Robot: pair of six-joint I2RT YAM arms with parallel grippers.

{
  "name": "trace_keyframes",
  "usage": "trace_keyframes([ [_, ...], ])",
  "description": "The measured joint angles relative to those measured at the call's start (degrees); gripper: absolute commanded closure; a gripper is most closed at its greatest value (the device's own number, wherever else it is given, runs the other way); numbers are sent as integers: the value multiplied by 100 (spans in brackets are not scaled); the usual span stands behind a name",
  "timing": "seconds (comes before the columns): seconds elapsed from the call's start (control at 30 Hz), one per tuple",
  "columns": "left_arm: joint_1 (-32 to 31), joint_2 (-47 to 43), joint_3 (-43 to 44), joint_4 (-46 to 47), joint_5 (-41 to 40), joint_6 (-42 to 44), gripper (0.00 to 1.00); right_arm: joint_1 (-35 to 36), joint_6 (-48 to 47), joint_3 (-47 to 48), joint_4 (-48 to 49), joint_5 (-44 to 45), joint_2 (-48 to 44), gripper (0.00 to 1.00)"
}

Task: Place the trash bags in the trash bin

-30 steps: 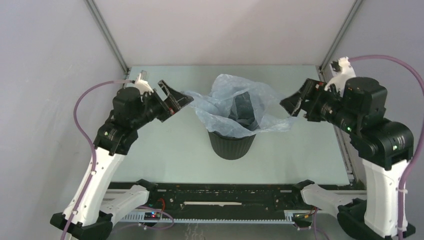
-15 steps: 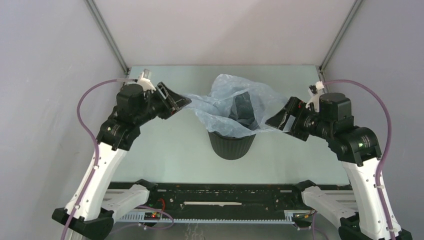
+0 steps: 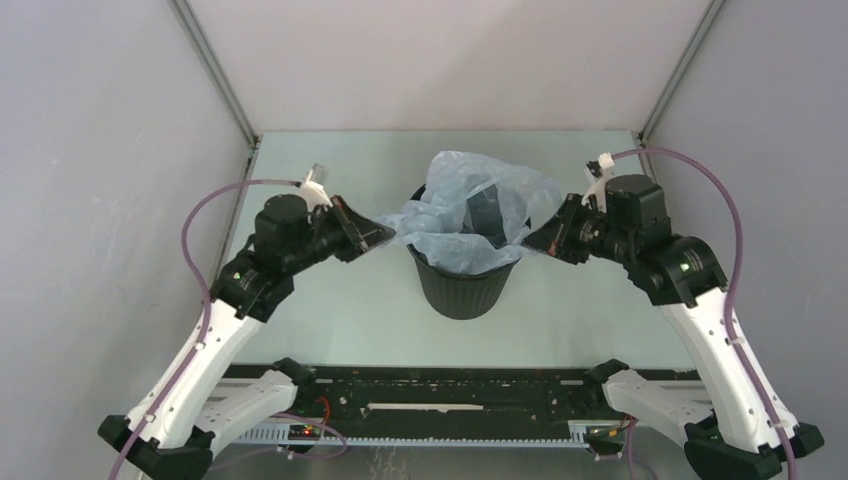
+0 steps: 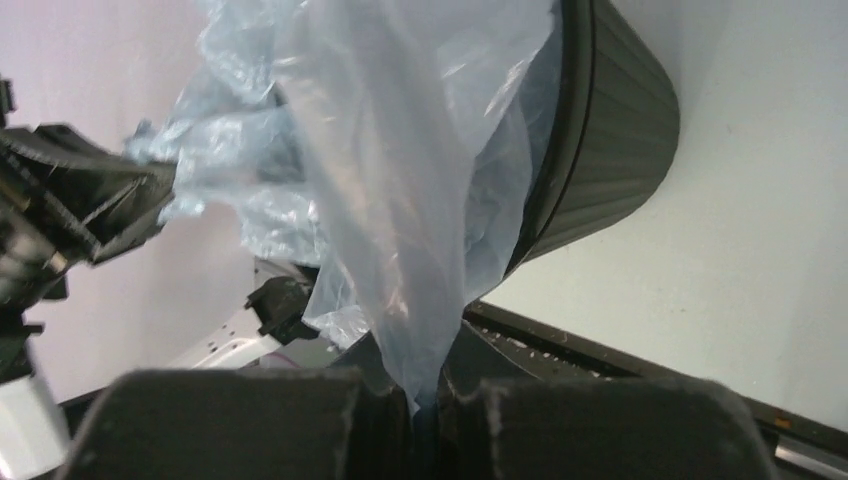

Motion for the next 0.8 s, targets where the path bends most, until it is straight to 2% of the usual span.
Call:
trace_keyframes([
  [0.13, -363, -79, -361, 278, -212, -4, 100, 22, -133, -404, 240, 223, 136, 95],
  [0.23, -365, -216, -793, 315, -431, -4, 100, -59, -264, -737, 457, 293, 50, 89],
  [0.27, -356, -236, -866, 291, -472, -2, 100, -109, -332, -774, 466, 291, 11, 85],
  [0.4, -350, -321, -901, 278, -713, 72, 100, -319, -595, -811, 350, 243, -68, 53],
  [0.43, -345, -382, -896, 282, -772, 114, 100, -358, -619, -796, 308, 247, -79, 47],
  [0.5, -330, -531, -876, 286, -881, 210, 100, -468, -717, -717, 164, 238, -120, 41],
  [0.57, -313, -645, -835, 293, -935, 254, 100, -570, -785, -595, 11, 210, -195, 42],
  [0.67, -313, -798, -822, 354, -984, 267, 99, -721, -822, -372, -155, 122, -358, 60],
  [0.8, -313, -986, -824, 356, -1001, 258, 99, -776, -866, -249, -271, 9, -560, 71],
])
